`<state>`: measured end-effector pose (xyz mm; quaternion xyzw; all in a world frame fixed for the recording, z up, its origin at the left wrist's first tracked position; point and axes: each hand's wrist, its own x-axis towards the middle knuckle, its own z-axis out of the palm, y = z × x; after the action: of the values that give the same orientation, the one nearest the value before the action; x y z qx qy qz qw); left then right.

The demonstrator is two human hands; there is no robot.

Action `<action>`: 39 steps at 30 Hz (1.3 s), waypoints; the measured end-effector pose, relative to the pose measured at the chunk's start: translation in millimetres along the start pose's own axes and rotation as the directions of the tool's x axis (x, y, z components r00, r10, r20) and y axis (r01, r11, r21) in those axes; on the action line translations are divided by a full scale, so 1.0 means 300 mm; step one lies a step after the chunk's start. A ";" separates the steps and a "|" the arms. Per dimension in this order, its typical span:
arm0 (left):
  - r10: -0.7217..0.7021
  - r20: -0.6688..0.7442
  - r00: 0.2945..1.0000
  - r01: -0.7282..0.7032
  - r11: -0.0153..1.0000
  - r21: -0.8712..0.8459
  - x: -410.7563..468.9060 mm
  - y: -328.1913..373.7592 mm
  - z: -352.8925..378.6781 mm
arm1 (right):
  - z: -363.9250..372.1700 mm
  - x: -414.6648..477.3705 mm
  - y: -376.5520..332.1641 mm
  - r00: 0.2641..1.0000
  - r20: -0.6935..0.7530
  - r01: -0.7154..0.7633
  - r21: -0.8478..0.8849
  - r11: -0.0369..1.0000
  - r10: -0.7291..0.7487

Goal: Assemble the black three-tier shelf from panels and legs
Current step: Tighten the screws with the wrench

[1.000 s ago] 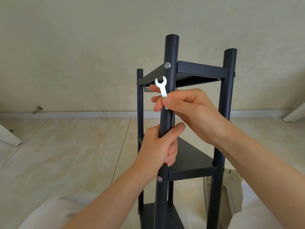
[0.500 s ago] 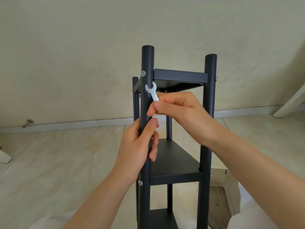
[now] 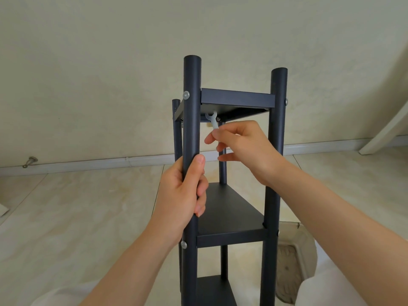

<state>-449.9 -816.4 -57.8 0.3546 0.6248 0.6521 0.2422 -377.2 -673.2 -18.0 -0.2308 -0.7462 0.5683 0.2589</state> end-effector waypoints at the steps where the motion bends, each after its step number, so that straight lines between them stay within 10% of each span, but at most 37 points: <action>1: -0.002 -0.001 1.000 0.002 1.000 -0.004 -0.002 0.001 0.000 | 0.004 0.001 -0.003 1.000 -0.016 0.006 -0.012 1.000 -0.006; 39: -0.026 0.037 0.999 0.025 0.999 0.033 -0.010 0.017 -0.002 | 0.079 0.028 -0.029 0.915 -0.212 0.315 -0.151 0.937 -0.342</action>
<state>-447.8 -819.5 -53.3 0.3624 0.6351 0.6322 0.2563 -399.4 -687.4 -13.9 -0.1817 -0.7696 0.4419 0.4235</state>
